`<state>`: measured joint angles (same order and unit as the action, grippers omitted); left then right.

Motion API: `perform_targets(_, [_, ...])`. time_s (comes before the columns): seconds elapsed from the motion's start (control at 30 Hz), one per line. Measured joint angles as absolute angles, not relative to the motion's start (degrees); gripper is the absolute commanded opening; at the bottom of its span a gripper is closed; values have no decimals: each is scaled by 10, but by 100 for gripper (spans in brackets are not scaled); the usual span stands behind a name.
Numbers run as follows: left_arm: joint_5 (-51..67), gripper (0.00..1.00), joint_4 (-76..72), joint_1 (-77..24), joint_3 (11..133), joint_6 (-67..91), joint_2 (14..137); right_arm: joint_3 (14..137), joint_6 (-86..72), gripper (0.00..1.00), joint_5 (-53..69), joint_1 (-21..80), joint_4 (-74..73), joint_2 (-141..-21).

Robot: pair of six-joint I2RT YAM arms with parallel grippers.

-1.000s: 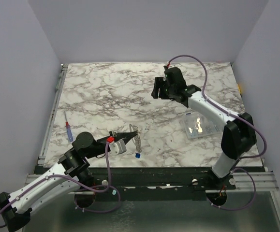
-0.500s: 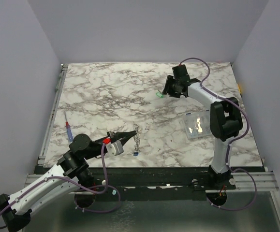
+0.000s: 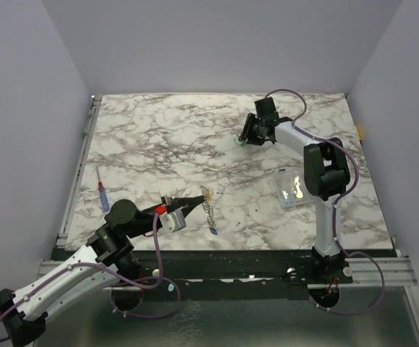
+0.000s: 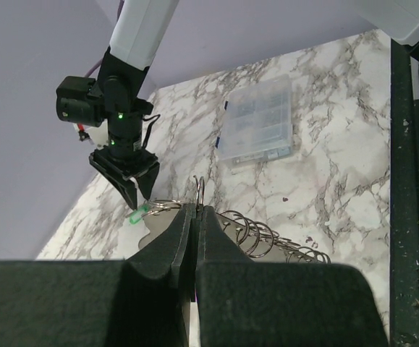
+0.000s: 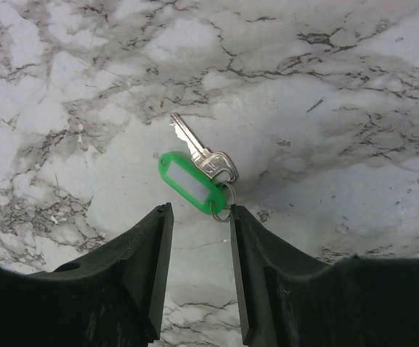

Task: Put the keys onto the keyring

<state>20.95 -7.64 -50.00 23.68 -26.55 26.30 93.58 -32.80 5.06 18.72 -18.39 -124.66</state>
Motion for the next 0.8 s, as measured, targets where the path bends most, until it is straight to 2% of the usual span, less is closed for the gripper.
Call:
perform_targets(0.27, [209,0,-77,-500,237,-262,265,956,-334,42,51,186,-176,-1264])
perform_targets(0.47, [209,0,-78,-500,236,-261,266,955,-338,51,51,186,-176,-1270])
perform_targets(0.6, [209,0,-83,-500,236,-261,269,955,-339,52,51,186,-175,-1270])
perform_targets(0.8, [210,0,-86,-500,235,-260,275,945,-339,49,54,182,-160,-1270])
